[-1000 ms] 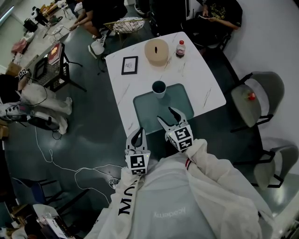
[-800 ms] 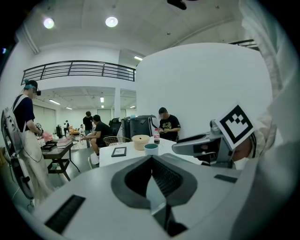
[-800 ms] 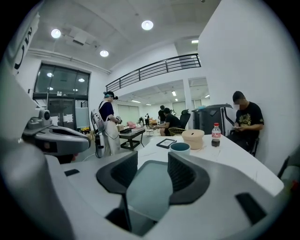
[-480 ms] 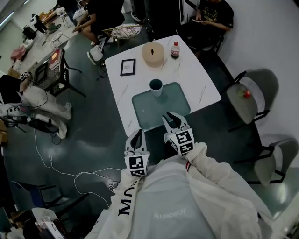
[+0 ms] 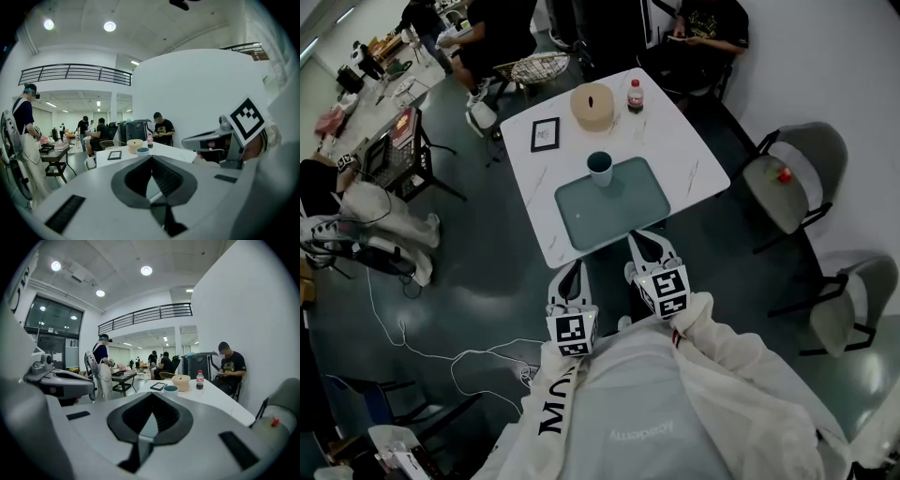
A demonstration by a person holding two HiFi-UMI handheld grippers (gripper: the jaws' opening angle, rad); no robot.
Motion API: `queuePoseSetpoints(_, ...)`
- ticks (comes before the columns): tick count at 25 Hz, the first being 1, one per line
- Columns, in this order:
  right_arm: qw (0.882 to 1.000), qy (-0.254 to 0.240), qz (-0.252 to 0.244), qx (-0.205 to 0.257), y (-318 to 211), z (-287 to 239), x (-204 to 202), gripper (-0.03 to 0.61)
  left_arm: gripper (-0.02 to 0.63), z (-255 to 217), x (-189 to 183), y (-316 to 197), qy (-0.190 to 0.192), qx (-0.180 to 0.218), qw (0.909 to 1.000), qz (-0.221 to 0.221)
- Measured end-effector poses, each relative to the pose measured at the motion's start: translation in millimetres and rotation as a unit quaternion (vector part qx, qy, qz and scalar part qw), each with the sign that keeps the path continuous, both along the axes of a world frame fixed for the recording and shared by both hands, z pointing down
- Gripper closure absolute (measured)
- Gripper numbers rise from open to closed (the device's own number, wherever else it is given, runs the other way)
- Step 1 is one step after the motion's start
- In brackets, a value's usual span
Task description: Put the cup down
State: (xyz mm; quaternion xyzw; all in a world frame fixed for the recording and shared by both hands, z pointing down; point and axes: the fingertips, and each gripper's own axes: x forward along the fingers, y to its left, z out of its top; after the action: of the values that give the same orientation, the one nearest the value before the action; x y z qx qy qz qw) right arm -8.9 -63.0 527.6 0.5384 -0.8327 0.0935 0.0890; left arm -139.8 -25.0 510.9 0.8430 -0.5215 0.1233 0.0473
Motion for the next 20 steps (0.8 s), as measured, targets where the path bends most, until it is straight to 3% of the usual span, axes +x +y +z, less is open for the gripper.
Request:
queuePoseSetpoints(7, 1.000, -0.008, 0.005, -0.002, 36.6, -19.6, 2.6, 0.571, 0.603, -21.3, 11.2, 23.5, -0.004, 0.016, 0.9997, 0.016)
queuePoseSetpoints(20, 0.999, -0.038, -0.017, -0.011, 67.7, -56.9, 1.9, 0.572, 0.603, -33.2, 20.8, 46.8, 0.001, 0.004, 0.9998, 0.020)
